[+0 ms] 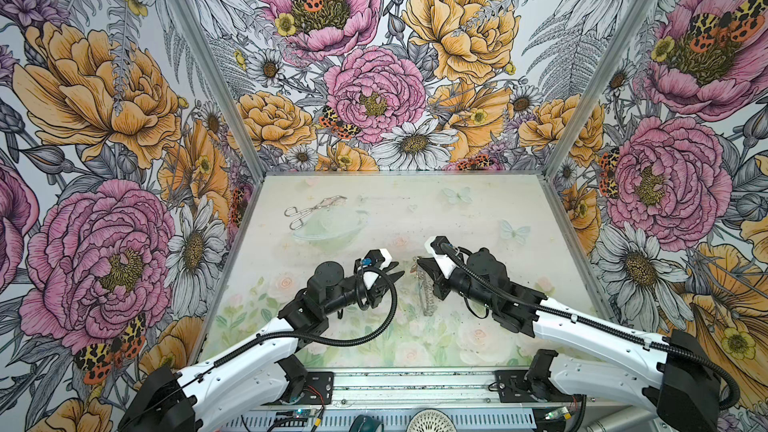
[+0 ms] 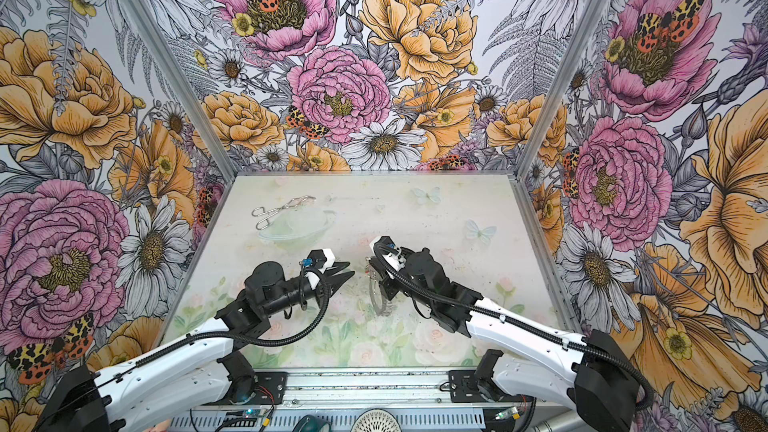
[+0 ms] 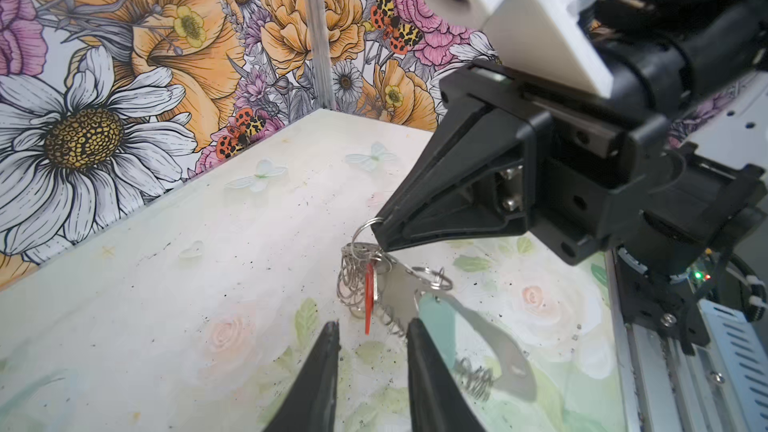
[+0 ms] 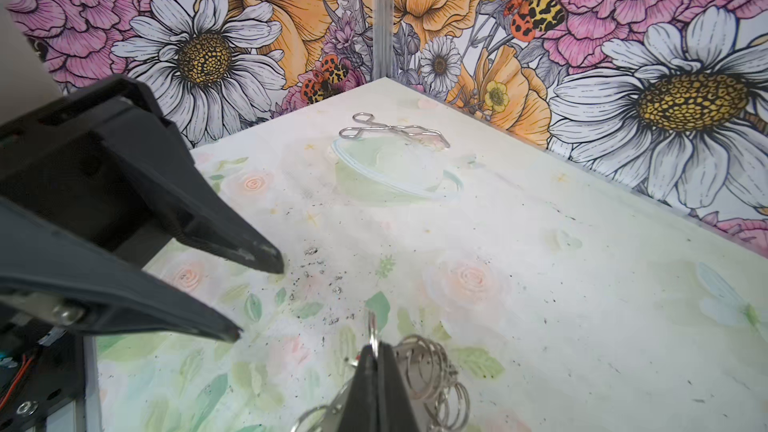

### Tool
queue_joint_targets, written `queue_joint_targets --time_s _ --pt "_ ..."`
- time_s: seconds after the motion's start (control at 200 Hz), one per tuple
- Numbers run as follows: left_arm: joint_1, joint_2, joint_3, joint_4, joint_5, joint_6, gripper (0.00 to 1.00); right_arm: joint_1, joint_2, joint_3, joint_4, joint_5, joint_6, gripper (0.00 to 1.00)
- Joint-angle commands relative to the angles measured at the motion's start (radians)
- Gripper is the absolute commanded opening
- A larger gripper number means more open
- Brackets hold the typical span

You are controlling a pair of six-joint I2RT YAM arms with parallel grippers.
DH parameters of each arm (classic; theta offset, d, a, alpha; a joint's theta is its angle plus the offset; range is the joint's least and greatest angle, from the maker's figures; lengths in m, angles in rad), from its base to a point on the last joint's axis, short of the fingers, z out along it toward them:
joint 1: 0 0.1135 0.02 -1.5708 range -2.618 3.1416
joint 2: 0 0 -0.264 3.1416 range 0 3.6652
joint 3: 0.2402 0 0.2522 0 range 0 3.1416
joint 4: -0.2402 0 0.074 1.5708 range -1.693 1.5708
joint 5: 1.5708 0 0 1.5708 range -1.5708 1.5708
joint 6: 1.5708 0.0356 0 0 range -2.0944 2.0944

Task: Put the keys on the keyring
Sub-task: 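Open the right gripper and withdraw it while the left gripper lifts the plate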

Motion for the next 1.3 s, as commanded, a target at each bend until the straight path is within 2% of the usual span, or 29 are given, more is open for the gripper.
queue_joint_targets --time_s 0.0,0.16,0.345,0.505,0.916,1.071,1.196,1.296 --pt "-0.043 -0.007 -0.024 -0.018 -0.161 -0.153 0.32 -0.003 0.024 0.012 0.066 0.104 0.079 0.0" --pt "-0.102 0.019 -0.05 -0.039 -0.248 -0.229 0.36 -0.004 0.081 0.019 0.089 0.122 0.106 0.0" --pt "-0.114 0.017 -0.083 -0.041 -0.308 -0.247 0.44 -0.021 0.167 0.071 0.086 0.121 0.132 0.0" --pt "-0.118 0.078 -0.059 -0.044 -0.277 -0.248 0.47 -0.04 0.194 0.086 0.085 0.123 0.161 0.0" --pt "-0.13 0.29 0.034 -0.051 -0.415 -0.134 0.49 -0.07 0.218 0.114 0.084 0.077 0.174 0.0" --pt "-0.125 0.36 0.062 -0.013 -0.395 -0.12 0.47 -0.079 0.227 0.118 0.085 0.068 0.186 0.0" --pt "-0.128 0.398 0.084 0.006 -0.337 -0.117 0.47 -0.079 0.234 0.122 0.086 0.063 0.194 0.0" --pt "-0.13 0.42 0.091 0.014 -0.363 -0.121 0.46 -0.078 0.235 0.124 0.086 0.057 0.198 0.0"
